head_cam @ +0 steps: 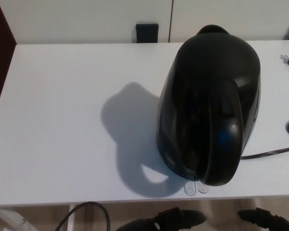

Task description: The robot walk towards a table in front and click the button on the base of the boilling pot using its left middle finger

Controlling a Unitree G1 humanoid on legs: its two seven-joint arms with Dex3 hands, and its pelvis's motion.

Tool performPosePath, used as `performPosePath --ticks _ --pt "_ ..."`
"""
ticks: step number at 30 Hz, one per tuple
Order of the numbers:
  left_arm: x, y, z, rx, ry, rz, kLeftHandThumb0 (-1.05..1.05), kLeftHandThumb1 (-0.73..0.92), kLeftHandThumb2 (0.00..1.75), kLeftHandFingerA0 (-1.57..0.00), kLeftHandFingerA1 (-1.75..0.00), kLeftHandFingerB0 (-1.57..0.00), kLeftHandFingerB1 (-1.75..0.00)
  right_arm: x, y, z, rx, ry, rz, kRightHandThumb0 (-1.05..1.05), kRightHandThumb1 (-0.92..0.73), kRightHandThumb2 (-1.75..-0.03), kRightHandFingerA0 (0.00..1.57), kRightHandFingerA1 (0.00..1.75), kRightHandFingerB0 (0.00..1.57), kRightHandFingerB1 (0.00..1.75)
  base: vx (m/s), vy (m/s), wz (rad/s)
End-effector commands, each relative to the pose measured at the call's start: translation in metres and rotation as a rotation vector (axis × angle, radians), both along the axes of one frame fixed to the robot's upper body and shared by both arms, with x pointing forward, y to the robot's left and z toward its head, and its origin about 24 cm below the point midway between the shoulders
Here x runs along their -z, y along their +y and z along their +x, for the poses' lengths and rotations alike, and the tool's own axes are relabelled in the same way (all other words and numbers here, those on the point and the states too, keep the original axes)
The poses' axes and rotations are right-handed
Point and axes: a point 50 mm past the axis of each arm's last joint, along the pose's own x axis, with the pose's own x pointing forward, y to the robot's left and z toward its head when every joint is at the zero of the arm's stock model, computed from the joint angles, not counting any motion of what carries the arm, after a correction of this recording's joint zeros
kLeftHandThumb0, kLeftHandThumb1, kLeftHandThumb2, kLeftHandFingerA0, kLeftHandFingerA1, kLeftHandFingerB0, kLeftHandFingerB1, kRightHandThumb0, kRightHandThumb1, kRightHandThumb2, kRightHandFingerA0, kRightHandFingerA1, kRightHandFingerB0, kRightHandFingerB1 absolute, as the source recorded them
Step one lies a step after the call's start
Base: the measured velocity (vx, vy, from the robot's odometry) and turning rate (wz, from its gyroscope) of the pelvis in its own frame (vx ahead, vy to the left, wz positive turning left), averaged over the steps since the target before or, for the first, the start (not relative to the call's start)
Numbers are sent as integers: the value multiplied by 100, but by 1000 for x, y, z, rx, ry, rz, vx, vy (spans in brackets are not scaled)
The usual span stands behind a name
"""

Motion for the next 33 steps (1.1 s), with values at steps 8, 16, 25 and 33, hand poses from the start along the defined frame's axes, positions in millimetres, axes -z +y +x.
performPosePath --ticks 8,16,25,33 --pt "-4 -1 3 140 -309 43 -41 67 63 -18 -30 -10 -22 -6 -11 1 -46 -18 -32 -54 -63 -58 43 50 25 37 0 0 0" --pt "-8 -1 12 127 -338 51 -43 60 69 -14 -33 -11 -32 -7 -10 4 -67 -2 -72 -64 -52 -85 29 53 21 46 0 0 0" --pt "-12 -1 29 73 -347 96 -34 50 103 0 -48 -2 -50 -6 -9 0 -71 4 -72 -64 -52 -85 29 53 21 46 0 0 0" --pt "-10 2 40 45 -344 134 -36 63 61 -19 -30 -10 -23 -19 -1 1 -202 -117 124 -53 -65 -60 59 63 53 42 0 0 0"
